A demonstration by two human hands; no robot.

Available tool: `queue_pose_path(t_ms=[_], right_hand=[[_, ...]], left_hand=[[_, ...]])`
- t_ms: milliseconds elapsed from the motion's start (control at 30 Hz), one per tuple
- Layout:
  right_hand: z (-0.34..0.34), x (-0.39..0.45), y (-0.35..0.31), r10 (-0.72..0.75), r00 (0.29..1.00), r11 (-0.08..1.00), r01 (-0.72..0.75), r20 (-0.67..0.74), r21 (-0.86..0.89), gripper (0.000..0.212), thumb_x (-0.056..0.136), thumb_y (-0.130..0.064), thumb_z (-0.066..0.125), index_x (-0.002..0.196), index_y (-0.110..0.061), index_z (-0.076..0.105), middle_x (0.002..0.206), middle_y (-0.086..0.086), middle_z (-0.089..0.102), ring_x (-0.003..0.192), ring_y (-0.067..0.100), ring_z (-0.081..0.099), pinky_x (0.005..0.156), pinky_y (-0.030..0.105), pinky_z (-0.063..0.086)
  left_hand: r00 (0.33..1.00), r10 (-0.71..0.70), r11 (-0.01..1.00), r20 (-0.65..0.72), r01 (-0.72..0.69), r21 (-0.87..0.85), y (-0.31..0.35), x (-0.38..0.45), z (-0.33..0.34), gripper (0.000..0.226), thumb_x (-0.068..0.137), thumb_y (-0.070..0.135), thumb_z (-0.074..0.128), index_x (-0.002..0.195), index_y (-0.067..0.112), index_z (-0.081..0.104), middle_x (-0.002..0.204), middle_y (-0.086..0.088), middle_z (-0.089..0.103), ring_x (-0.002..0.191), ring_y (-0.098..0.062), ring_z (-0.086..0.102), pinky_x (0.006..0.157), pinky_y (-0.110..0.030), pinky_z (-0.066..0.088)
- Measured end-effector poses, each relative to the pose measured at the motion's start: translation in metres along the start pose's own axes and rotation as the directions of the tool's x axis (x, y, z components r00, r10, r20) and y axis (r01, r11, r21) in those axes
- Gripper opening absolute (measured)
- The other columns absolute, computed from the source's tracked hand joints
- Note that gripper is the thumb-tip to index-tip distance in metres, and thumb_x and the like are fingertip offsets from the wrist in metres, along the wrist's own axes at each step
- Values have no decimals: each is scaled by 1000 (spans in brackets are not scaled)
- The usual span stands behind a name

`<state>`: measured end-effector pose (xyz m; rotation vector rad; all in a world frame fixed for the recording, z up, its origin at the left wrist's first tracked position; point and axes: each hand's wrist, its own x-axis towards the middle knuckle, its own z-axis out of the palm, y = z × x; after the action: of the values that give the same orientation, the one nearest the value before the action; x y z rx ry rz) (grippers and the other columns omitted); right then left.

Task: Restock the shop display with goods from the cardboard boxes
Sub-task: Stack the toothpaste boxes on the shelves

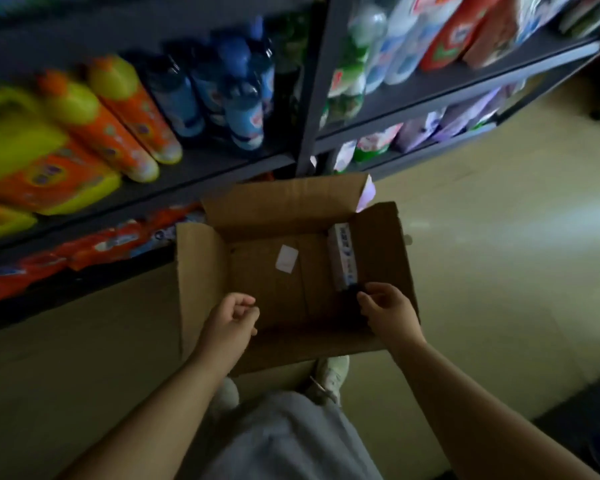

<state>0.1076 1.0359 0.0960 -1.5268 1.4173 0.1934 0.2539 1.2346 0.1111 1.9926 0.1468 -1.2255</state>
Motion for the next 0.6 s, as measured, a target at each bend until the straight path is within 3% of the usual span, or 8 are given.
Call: queue_pose_path(t_ms=[200, 333, 467, 533, 600], right_hand=[[10, 121, 57, -84, 989, 983, 103, 122, -154, 36, 93, -27, 61, 128, -22, 53, 112, -4, 63, 90, 7, 61, 57, 12, 44], [23, 184, 84, -169, 974, 963, 196, 152, -183, 36, 93, -25, 59, 129, -24, 52, 100, -18, 54, 82, -7, 52, 53, 10, 42], [27, 220, 110, -243, 968, 958, 249, 61, -144, 34, 93, -25, 59, 126, -29, 52, 96, -25, 50, 88, -7, 52, 68, 13, 47], [22, 233, 125, -345, 938, 918, 329, -40, -221, 37, 92, -24, 61, 128, -26, 52, 106, -21, 49, 94, -4, 52, 79, 15, 47], [20, 244, 142, -402, 912, 879, 361, -78, -311, 42, 90, -25, 63, 130, -23, 51, 114, -16, 43, 92, -7, 47, 77, 8, 41]], left_hand=[[987, -148, 989, 57, 149, -19, -45, 112, 119, 16, 97, 21, 49, 113, 25, 51, 108, 1, 58, 86, -15, 60, 68, -25, 46], [977, -185, 981, 104, 189, -32, -77, 178, 173, 17, 98, 20, 50, 114, 23, 51, 110, -1, 58, 83, -14, 59, 69, -25, 46], [979, -174, 982, 107, 180, -51, -96, 236, 211, 25, 96, 21, 53, 120, 18, 51, 106, -2, 58, 76, -12, 57, 62, -23, 43], [978, -175, 980, 109, 184, -77, -99, 259, 228, 26, 95, 20, 55, 121, 18, 51, 104, 0, 57, 75, -11, 55, 60, -22, 42], [979, -168, 979, 115, 179, -92, -100, 278, 244, 30, 94, 21, 57, 122, 18, 51, 107, 0, 57, 80, -12, 56, 65, -23, 44]])
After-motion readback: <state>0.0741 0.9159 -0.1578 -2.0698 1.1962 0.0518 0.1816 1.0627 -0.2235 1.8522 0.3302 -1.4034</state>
